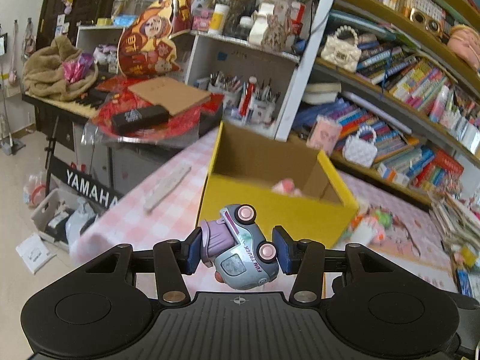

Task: Organize objects
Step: 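Carry the toy car and blue packet toward the yellow box with both tools, then lower the toy car into the box with the left tool while the right tool lowers the blue packet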

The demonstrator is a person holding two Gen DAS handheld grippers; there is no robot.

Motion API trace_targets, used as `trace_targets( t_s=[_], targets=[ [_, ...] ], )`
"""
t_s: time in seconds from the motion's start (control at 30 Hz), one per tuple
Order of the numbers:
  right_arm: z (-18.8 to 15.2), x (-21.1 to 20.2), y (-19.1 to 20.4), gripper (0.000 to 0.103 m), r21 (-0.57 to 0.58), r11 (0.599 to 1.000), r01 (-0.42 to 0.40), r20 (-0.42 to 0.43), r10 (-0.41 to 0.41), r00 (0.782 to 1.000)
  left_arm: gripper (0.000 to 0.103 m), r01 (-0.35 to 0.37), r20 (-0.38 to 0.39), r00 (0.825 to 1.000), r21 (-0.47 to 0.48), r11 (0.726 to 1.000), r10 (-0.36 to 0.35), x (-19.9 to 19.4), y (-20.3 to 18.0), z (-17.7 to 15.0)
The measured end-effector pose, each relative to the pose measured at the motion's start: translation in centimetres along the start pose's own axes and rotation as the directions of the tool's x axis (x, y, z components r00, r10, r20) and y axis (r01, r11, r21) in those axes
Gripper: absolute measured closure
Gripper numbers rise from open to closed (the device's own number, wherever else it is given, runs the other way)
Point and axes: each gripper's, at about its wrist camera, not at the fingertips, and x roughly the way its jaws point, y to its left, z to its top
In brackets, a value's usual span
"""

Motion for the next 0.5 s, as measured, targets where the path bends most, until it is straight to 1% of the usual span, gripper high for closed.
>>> trace_targets(
  t_s=[0.17,0.33,0.5],
  targets=[
    [3.9,1.7,-0.8,0.080,0.000,1.000,-0.016,0.067,0.016,0.998,0.056,0.000,0.066,0.998,-0.016,1.000,0.001,1.8,-0.9,3.2],
    [8.3,3.4,-1.8,0.080,-0.002,1.000,-0.025,0.147,0.025,0.989,0.056,0.011,0.128,0.992,-0.017,1.000,-0.008,3.8,-2.1,6.1],
    [12.0,5.6,-2.8,0.080,-0.017,0.999,-0.036,0.195,0.039,0.980,0.056,0.012,0.164,0.986,-0.008,1.000,-0.010,5.9,-3.2,8.3]
  ],
)
